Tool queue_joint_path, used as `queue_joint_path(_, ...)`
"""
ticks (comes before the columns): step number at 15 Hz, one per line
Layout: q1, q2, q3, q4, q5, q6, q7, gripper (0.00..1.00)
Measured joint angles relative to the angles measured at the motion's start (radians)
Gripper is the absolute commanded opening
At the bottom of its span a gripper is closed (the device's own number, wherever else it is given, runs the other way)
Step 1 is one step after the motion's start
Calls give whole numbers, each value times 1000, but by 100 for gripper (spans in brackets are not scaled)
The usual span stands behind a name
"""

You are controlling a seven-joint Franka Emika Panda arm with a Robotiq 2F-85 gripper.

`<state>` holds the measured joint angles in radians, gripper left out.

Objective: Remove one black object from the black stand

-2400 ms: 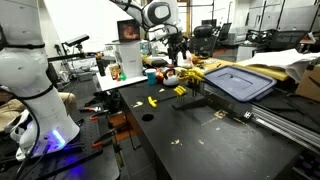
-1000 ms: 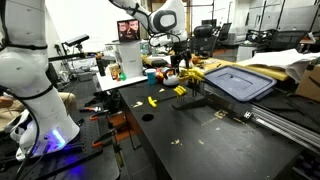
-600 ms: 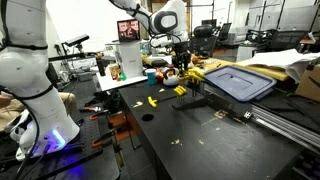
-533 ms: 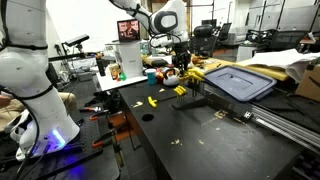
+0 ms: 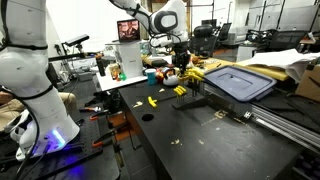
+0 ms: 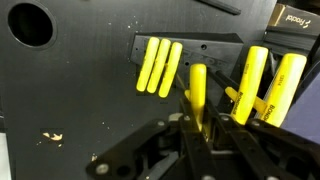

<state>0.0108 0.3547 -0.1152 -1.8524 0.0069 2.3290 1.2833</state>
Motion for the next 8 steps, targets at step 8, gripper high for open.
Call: queue_joint_path(8, 18, -7, 11, 18, 0, -33, -5, 4)
